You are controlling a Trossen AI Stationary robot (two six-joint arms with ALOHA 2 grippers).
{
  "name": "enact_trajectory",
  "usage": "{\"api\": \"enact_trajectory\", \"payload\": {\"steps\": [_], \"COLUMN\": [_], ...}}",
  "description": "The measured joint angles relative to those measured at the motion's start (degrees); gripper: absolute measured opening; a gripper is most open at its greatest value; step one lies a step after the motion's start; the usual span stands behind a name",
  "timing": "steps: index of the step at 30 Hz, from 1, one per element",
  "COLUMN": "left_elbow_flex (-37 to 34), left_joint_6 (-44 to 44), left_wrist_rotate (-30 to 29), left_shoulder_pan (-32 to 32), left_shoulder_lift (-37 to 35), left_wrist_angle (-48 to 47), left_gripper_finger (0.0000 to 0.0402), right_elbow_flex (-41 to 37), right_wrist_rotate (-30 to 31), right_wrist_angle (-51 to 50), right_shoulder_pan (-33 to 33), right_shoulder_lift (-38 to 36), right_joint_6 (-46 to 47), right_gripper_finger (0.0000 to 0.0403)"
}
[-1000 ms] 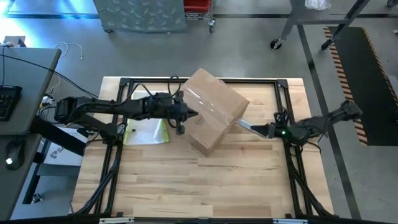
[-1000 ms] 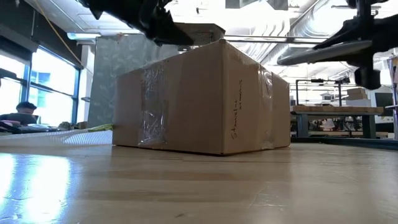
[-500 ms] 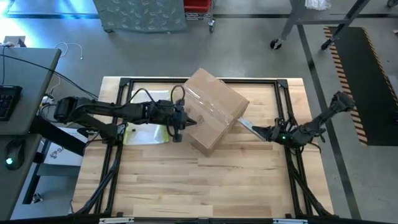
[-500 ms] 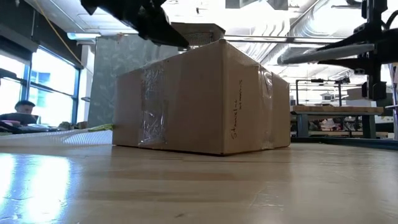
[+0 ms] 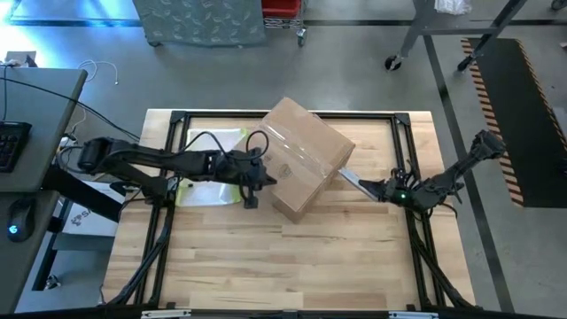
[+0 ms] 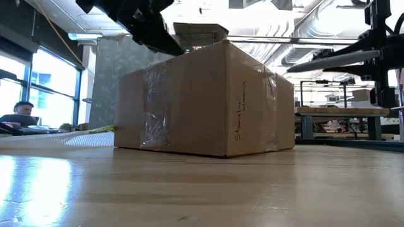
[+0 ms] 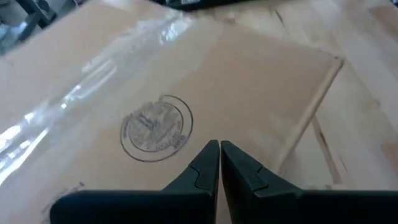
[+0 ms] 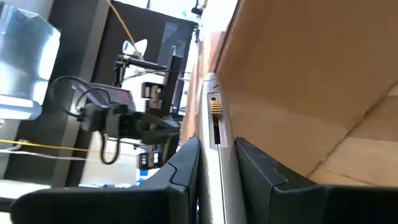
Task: Unpack boxes
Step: Open the cardboard box using the silver cutter
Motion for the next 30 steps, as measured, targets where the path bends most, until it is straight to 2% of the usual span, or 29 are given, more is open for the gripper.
{"api": "enact_trajectory", "payload": {"steps": [7,18,22,30], "left_elbow_flex": [0.2,0.2,0.1,0.1], "left_joint_6": [0.0,0.0,0.0,0.0], "left_wrist_rotate": [0.2,0.3,0.3,0.3], "left_shoulder_pan": [0.0,0.0,0.0,0.0], "left_shoulder_lift": [2.7,2.7,2.7,2.7], "left_wrist_angle": [0.8,0.3,0.2,0.1], "left_gripper_finger": [0.0,0.0,0.0,0.0], "right_elbow_flex": [0.0,0.0,0.0,0.0], "right_wrist_rotate": [-0.6,1.6,-0.7,-9.2], "right_wrist_angle": [-0.2,-0.6,-0.6,-0.5], "right_shoulder_pan": [0.0,-0.6,-3.1,-8.6], "right_shoulder_lift": [0.0,0.0,0.0,0.0], "right_joint_6": [-1.4,-2.8,-2.7,-2.7], "right_gripper_finger": [0.0059,0.0059,0.0059,0.0059]}}
